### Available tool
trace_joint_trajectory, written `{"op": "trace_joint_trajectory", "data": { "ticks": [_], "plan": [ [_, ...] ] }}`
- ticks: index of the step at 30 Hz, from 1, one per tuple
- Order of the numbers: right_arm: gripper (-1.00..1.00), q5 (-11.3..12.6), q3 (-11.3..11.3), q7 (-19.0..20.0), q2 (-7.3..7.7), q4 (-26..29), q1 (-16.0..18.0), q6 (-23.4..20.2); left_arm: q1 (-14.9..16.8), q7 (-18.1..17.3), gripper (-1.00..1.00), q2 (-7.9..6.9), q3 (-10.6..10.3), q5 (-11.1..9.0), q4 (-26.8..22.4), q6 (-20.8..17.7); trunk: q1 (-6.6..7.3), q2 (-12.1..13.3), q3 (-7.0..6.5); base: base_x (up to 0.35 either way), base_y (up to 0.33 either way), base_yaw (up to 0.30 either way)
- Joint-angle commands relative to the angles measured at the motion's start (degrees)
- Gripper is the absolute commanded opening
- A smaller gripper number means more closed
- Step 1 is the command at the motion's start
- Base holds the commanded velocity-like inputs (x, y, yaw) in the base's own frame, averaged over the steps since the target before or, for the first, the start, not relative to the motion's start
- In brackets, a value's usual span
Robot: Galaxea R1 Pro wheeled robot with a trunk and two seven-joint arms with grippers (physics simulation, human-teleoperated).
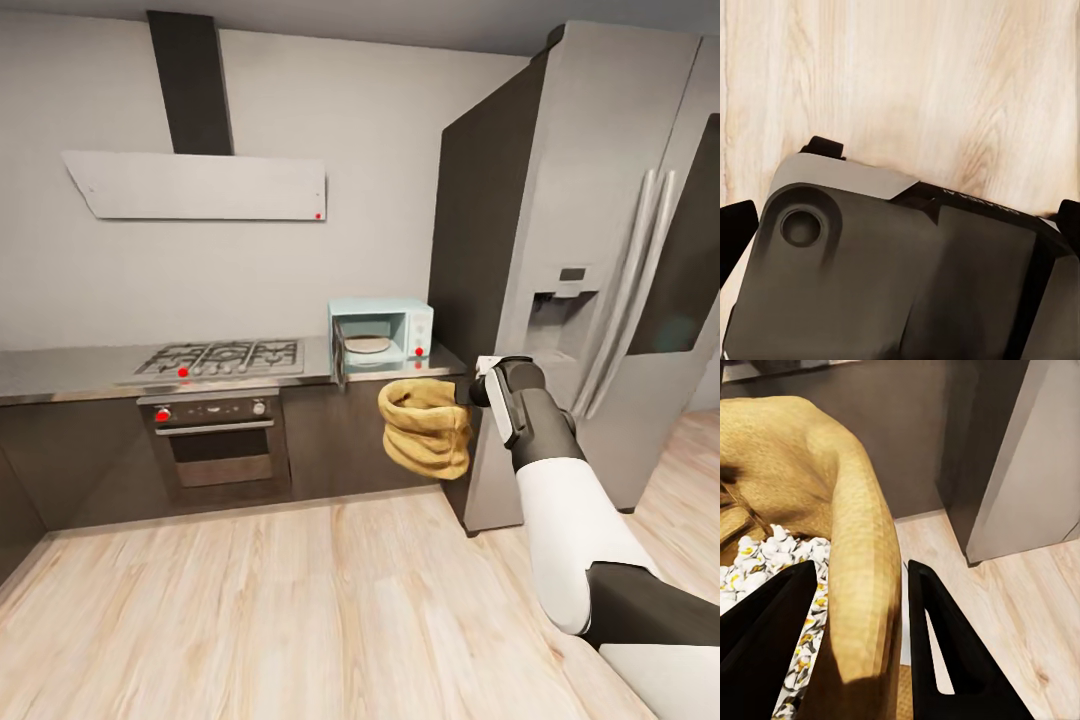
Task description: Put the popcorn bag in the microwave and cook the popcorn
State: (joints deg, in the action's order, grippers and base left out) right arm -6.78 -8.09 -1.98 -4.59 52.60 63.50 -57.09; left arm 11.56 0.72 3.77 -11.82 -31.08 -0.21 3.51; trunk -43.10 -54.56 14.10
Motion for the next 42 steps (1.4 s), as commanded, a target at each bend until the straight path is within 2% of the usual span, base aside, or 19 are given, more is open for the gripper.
{"op": "trace_joint_trajectory", "data": {
  "ticks": [1, 42],
  "plan": [
    [-1.00, -0.43, -0.17, 0.22, -0.07, 0.06, 0.06, -0.22, 0.04, 0.07, 1.00, 0.01, -0.49, -0.47, 0.04, 0.18, -0.03, -0.05, 0.08, 0.265, 0.000, 0.000],
    [-1.00, -0.34, -0.17, 0.48, -0.07, 0.05, 0.05, -0.30, 0.04, 0.07, 1.00, 0.01, -0.48, -0.47, 0.03, 0.18, -0.03, -0.05, 0.08, 0.220, 0.000, 0.000]
  ]
}}
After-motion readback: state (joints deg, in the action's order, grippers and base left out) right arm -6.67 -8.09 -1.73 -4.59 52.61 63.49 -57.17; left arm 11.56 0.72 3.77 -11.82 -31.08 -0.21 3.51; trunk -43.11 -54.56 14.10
